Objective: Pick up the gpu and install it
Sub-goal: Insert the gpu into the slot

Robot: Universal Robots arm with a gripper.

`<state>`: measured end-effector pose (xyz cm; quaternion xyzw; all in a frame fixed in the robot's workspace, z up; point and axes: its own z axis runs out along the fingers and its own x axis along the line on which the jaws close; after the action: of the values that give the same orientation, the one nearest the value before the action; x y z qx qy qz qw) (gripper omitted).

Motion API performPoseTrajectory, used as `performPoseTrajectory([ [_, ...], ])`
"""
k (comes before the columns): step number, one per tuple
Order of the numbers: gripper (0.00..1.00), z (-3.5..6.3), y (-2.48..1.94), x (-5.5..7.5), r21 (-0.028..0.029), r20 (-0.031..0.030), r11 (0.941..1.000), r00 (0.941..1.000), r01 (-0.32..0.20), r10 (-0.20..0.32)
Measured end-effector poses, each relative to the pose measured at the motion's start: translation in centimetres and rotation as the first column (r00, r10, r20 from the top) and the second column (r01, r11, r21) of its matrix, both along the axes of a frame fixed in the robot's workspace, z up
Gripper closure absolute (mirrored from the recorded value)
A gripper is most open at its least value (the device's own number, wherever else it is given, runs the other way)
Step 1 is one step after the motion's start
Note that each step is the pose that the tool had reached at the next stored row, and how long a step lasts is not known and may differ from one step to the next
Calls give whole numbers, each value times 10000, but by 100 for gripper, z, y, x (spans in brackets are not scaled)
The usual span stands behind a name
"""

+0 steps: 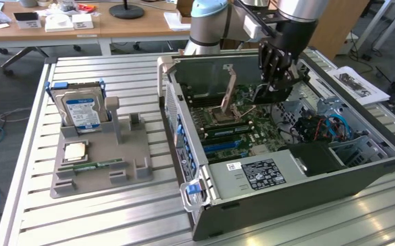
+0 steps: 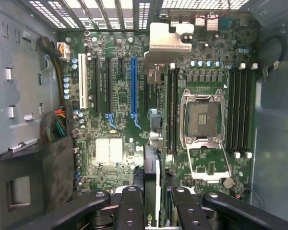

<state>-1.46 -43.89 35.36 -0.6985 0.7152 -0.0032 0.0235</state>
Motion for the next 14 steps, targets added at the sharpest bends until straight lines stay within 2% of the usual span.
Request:
performPoseTrajectory([
  [14, 73, -232, -5, -90, 2, 1, 9998, 9998, -191, 191],
])
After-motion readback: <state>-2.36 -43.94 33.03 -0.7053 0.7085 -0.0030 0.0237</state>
